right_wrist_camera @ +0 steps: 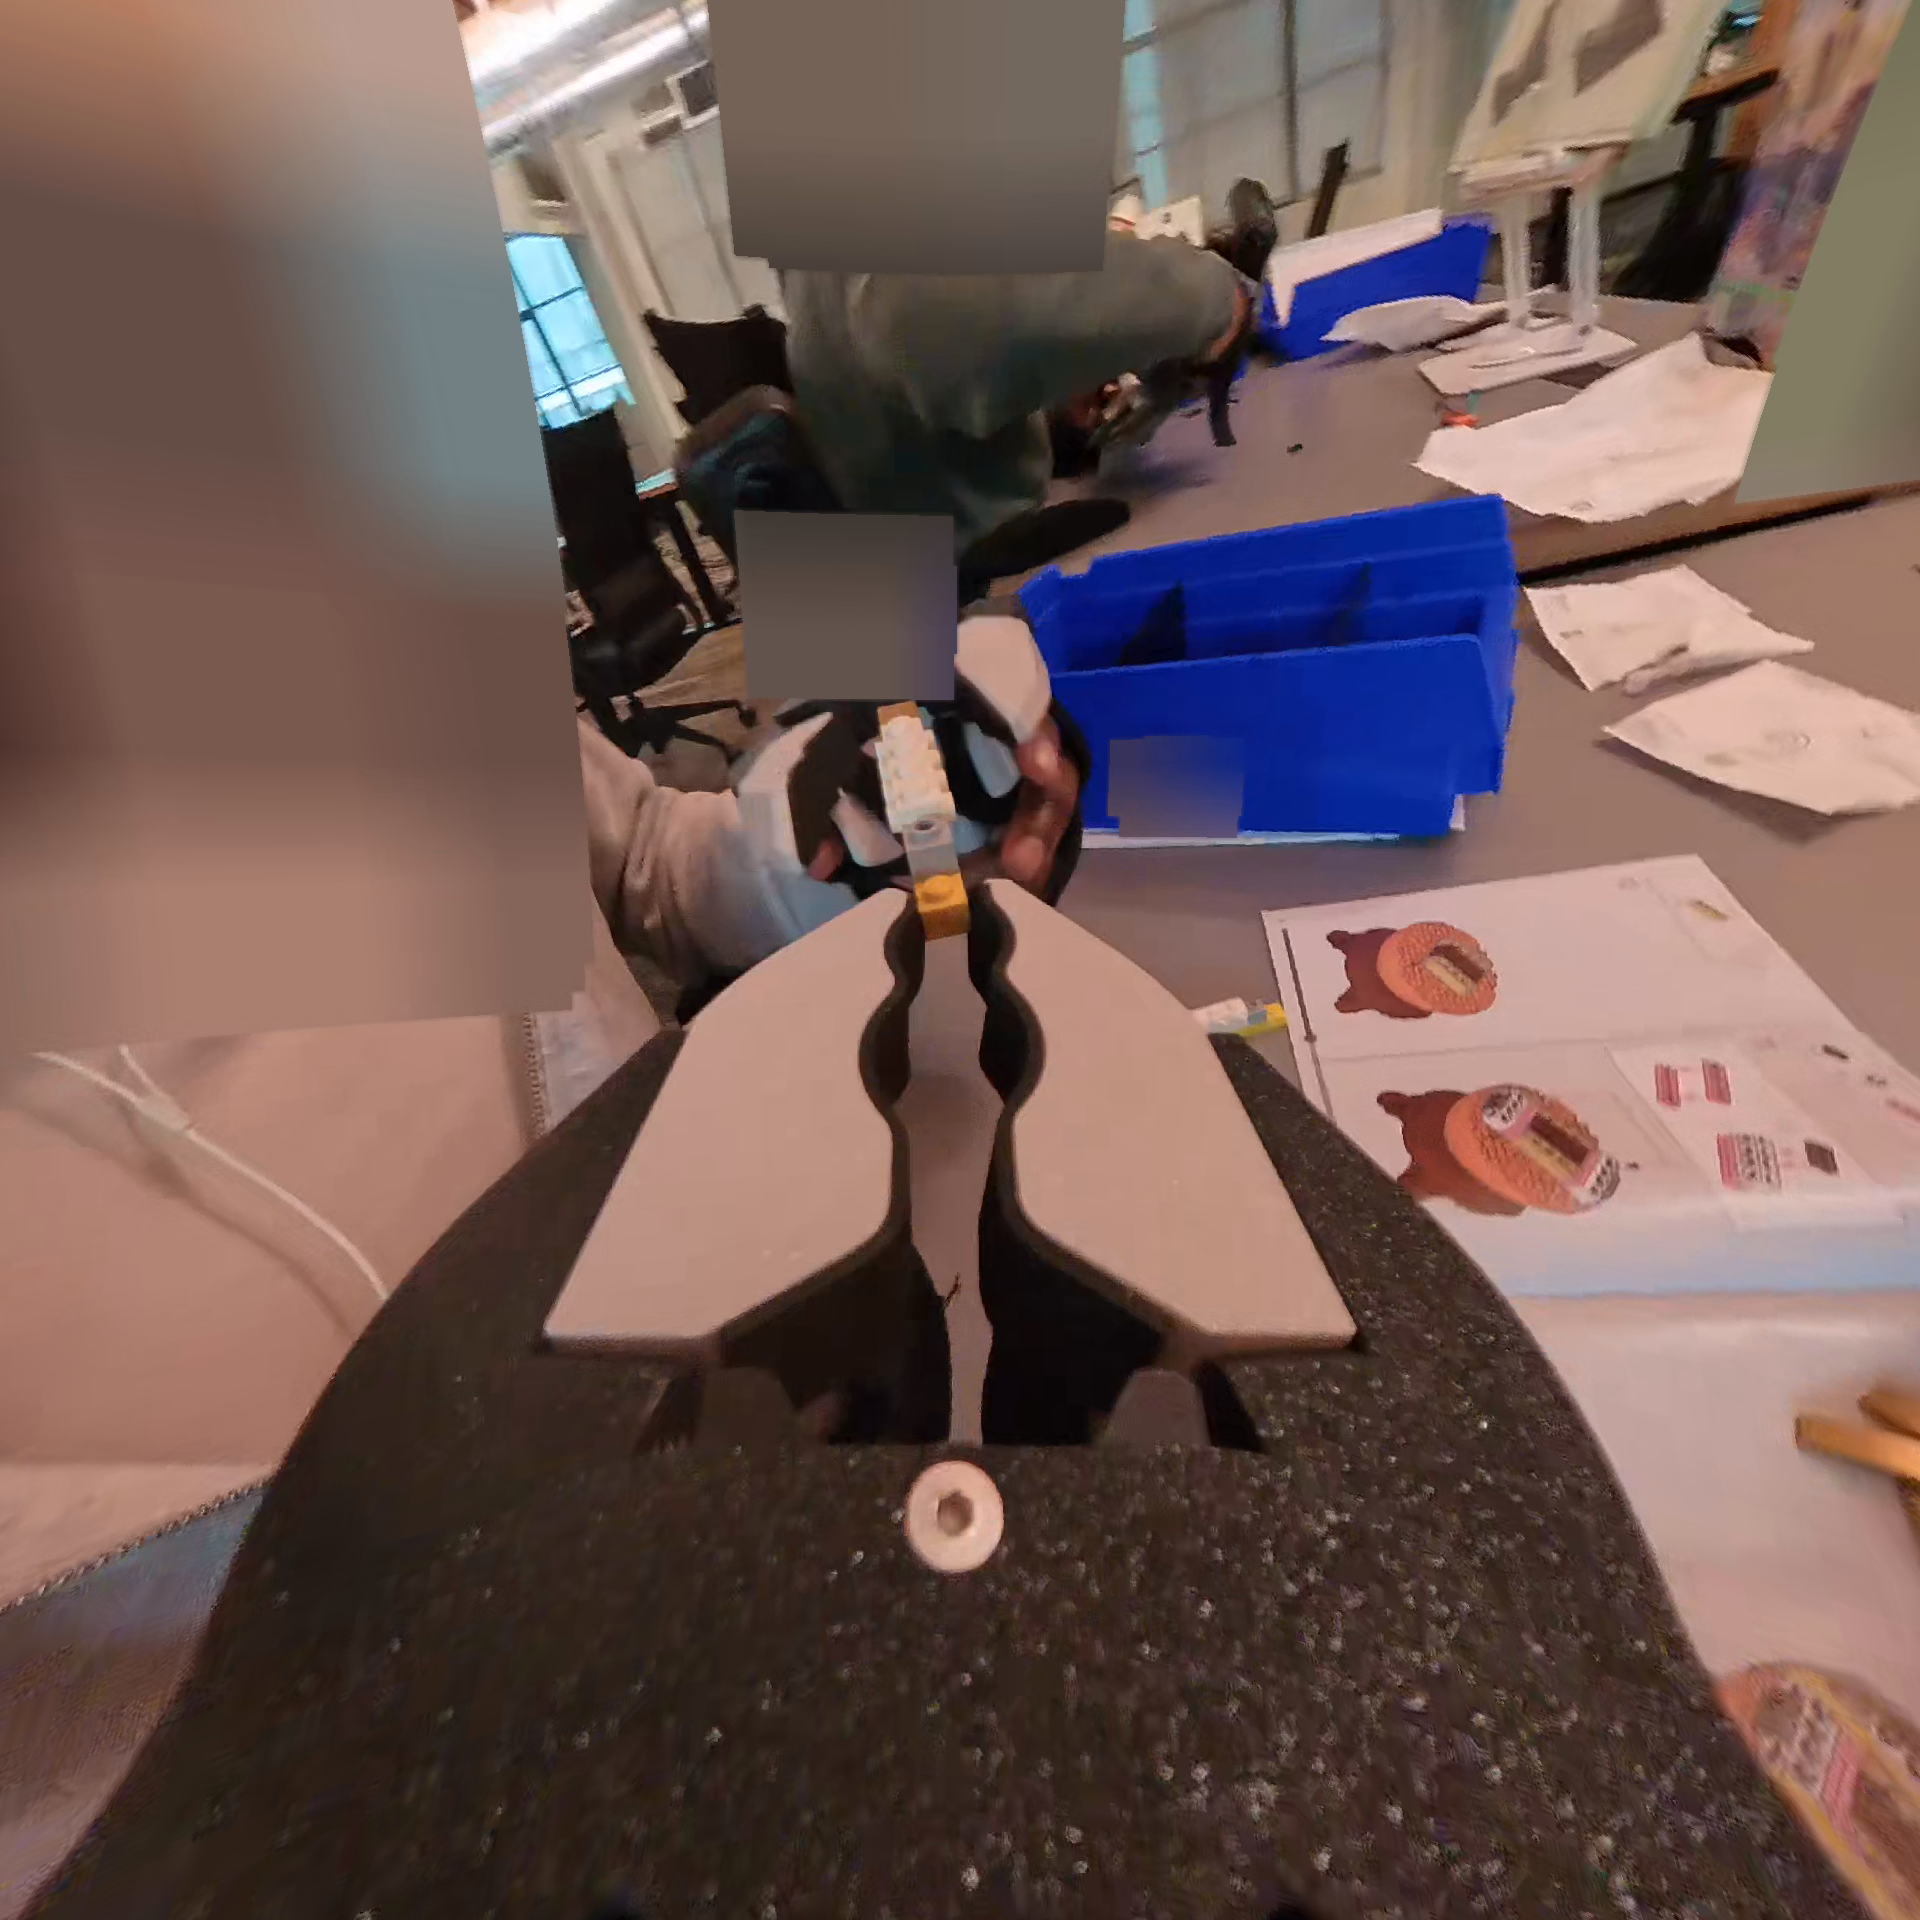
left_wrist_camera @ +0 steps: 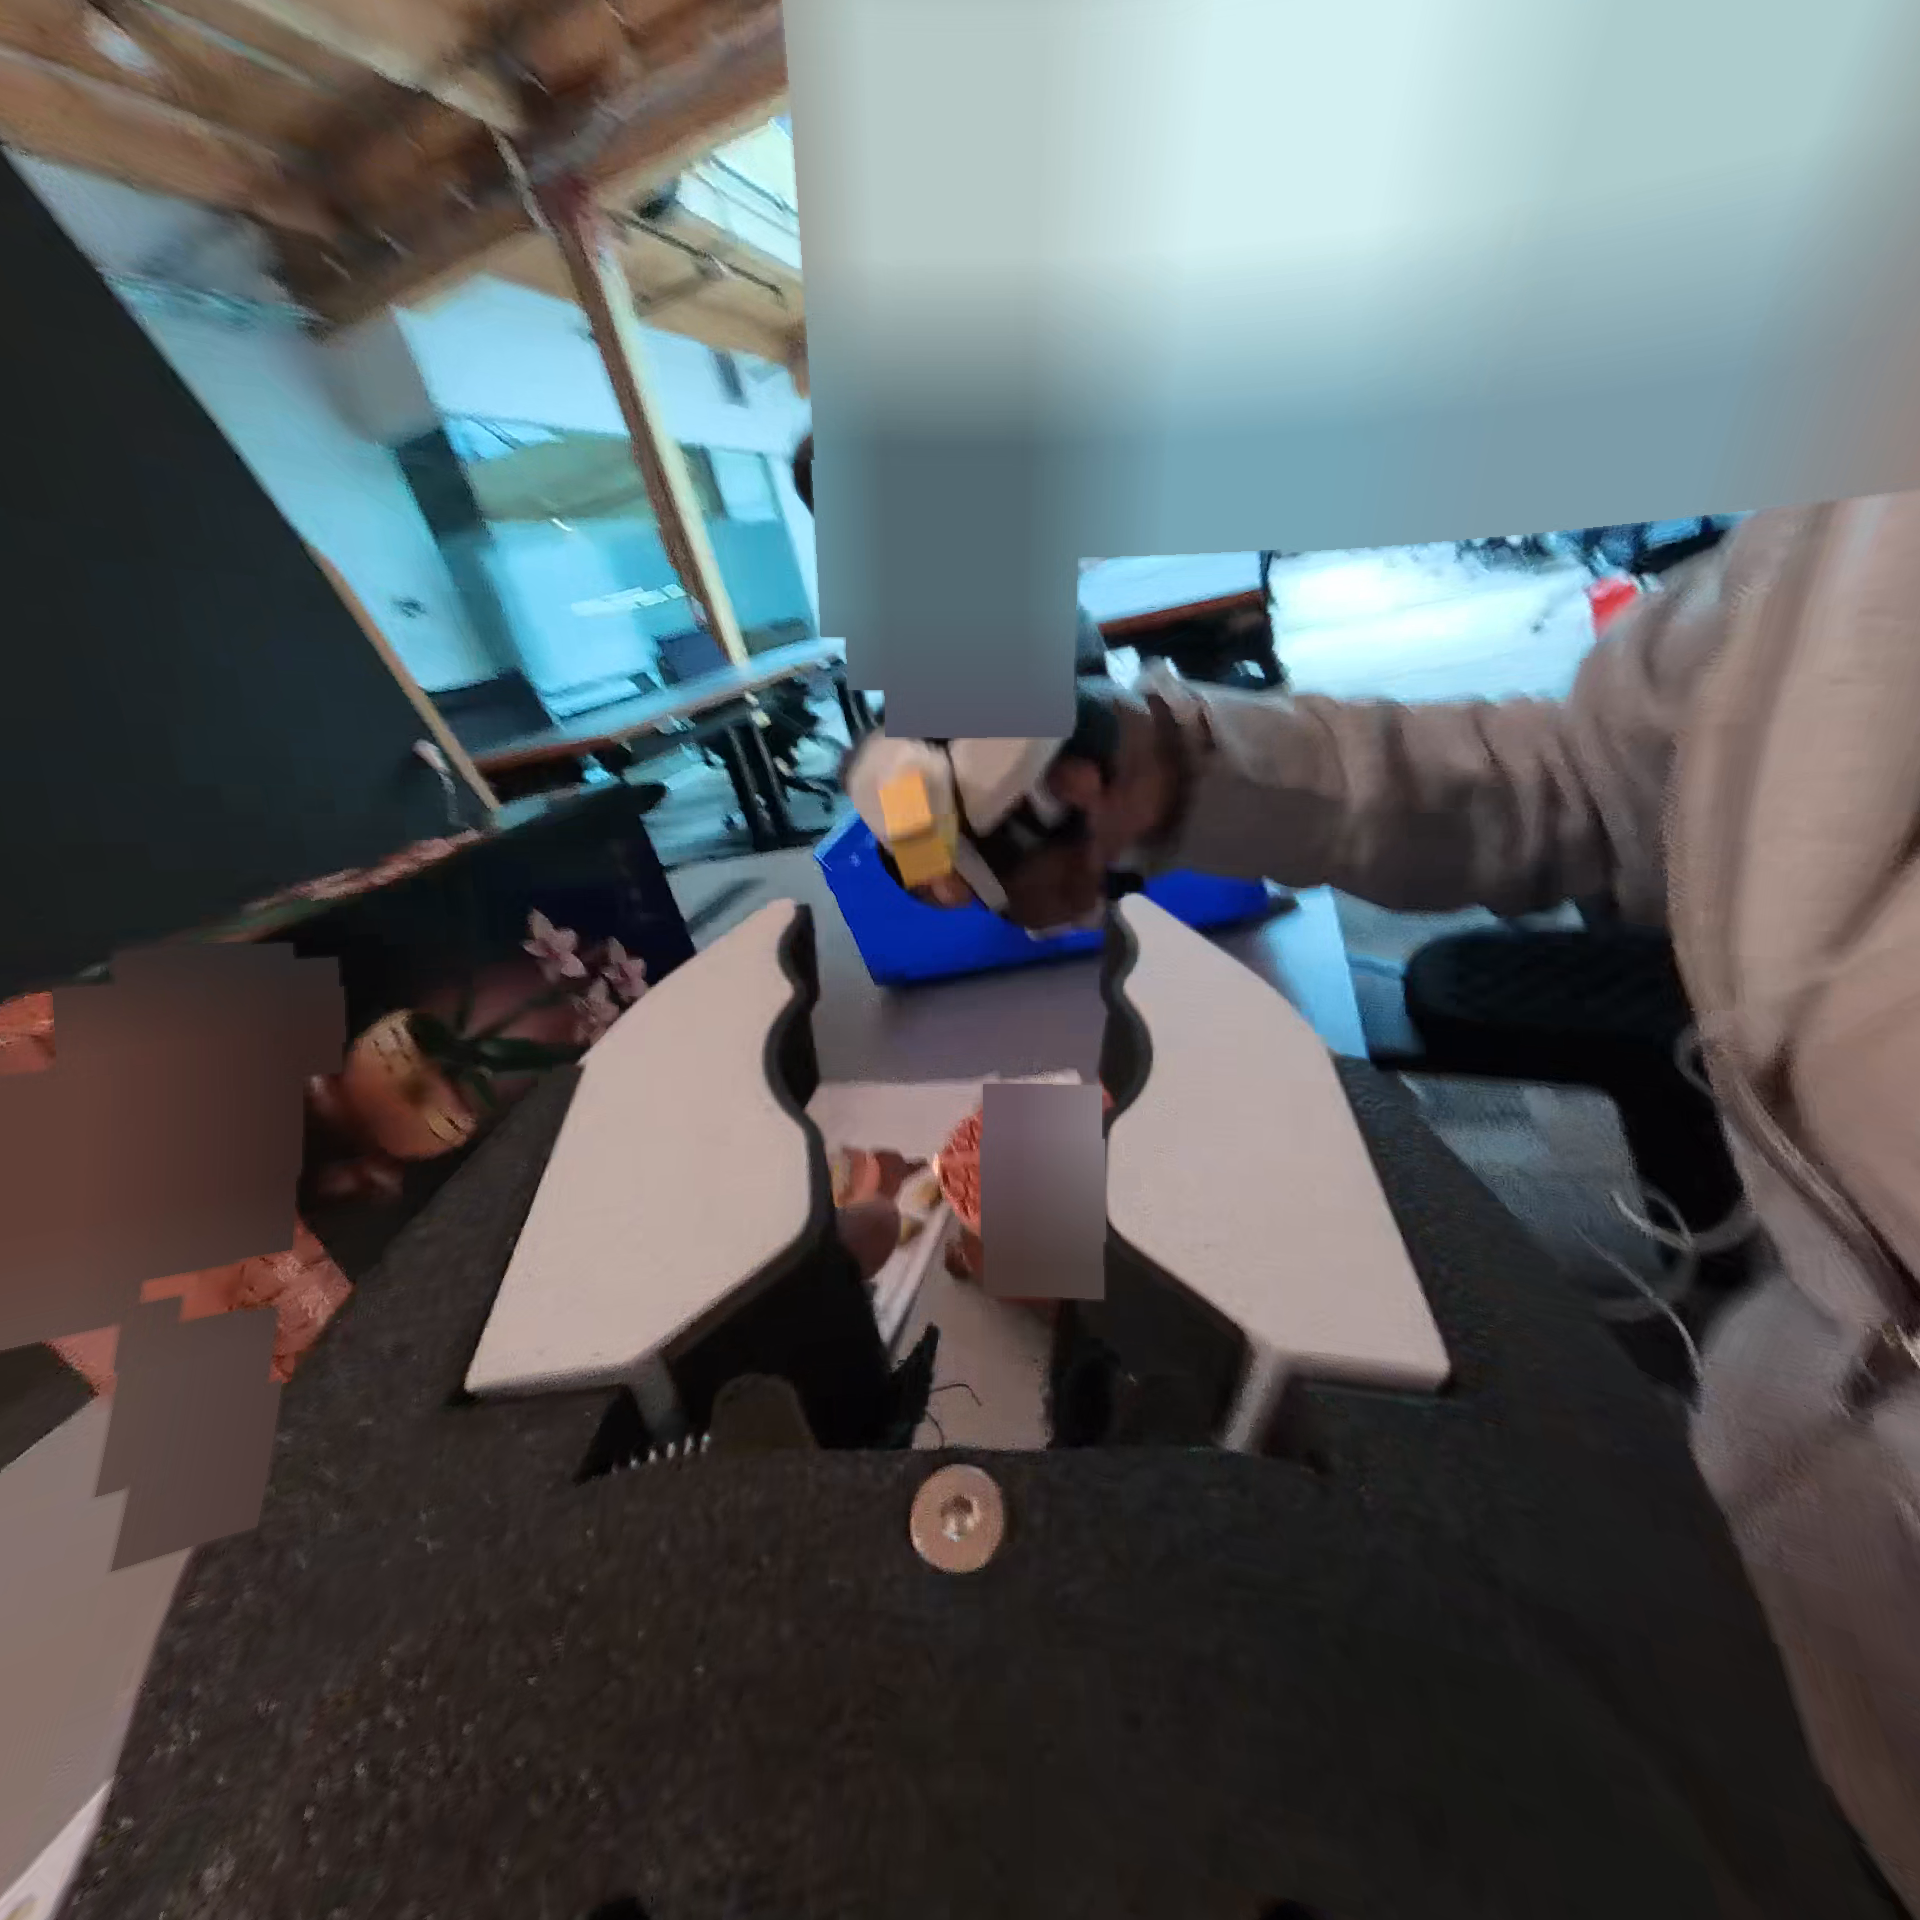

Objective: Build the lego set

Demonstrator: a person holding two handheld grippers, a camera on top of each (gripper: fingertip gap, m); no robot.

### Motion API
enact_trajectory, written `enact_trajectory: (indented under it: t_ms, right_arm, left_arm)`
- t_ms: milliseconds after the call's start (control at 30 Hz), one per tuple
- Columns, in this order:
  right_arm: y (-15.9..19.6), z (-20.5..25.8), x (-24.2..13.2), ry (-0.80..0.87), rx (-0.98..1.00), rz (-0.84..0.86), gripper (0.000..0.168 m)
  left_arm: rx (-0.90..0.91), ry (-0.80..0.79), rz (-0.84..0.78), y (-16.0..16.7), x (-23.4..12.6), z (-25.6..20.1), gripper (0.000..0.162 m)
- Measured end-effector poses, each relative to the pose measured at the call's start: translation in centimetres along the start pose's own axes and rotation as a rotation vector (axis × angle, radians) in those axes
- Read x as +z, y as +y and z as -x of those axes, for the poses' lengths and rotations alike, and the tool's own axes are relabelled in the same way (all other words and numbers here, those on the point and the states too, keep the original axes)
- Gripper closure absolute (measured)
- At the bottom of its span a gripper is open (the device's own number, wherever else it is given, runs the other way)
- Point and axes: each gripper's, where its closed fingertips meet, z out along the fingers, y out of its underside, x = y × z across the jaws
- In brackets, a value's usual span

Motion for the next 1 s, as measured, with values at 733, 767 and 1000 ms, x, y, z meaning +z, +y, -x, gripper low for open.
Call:
enact_trajectory:
  t_ms: [733,767,1000]
  right_arm:
    - [3.2,-0.1,-0.8,0.124,-0.043,0.042,0.149]
    - [3.2,-1.0,-2.1,0.194,-0.076,0.069,0.145]
    - [10.9,-8.2,-10.8,0.58,-0.12,0.466,0.154]
  left_arm:
    - [-0.222,0.101,0.025,3.3,2.3,-1.0,0.151]
    - [-0.243,0.096,0.008,3.3,2.0,-0.7,0.151]
    - [-0.355,0.046,0.022,5.9,-0.3,1.2,0.151]
